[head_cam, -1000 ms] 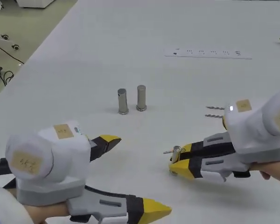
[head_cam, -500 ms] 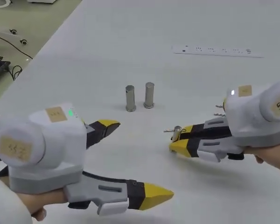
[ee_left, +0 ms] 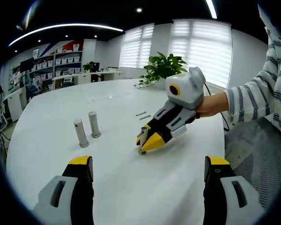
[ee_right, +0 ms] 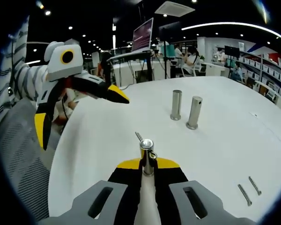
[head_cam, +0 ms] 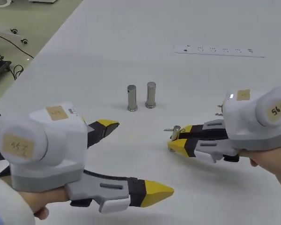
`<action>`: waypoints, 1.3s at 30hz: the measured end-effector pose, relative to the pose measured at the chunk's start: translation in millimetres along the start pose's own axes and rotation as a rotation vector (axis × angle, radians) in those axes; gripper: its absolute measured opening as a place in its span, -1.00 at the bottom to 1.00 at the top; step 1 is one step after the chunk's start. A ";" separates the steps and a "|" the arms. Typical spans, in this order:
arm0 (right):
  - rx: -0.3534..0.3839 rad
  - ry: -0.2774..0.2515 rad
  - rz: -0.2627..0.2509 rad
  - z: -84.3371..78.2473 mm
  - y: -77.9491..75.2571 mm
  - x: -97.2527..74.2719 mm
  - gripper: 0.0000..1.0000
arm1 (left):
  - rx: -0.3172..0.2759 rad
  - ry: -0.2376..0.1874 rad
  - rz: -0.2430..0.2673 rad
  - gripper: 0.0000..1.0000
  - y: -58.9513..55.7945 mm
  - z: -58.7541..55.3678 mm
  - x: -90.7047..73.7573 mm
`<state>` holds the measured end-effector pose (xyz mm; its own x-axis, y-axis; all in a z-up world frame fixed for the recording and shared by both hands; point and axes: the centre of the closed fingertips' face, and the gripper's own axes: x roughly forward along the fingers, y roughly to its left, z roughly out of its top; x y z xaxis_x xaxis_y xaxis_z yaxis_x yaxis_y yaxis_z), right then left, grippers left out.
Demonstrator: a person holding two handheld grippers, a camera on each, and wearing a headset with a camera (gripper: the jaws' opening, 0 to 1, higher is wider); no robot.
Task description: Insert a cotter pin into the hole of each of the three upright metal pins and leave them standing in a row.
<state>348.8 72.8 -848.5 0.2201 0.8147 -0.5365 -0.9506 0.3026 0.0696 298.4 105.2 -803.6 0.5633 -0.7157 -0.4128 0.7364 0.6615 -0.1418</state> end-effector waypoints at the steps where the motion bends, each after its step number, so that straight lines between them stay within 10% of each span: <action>1: 0.010 -0.001 0.008 -0.2 1.0 0.0 -0.78 | 0.009 -0.012 0.010 0.99 1.4 1.9 0.4; 14: 0.040 -0.018 -0.035 0.0 -2.8 -7.1 -0.50 | -0.014 -0.019 -0.013 0.99 -8.9 4.5 3.3; 28: 0.053 -0.054 -0.125 20.9 4.3 -69.4 -0.03 | -0.037 -0.028 -0.017 0.99 -12.3 7.1 -3.6; 39: 0.182 -0.037 -0.224 3.2 11.6 -104.7 0.56 | -0.062 -0.025 -0.034 0.99 -14.3 5.2 -8.7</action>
<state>315.5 -7.4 -788.9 0.4313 0.7337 -0.5250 -0.8230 0.5584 0.1043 285.0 100.8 -793.3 0.5482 -0.7428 -0.3844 0.7309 0.6489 -0.2115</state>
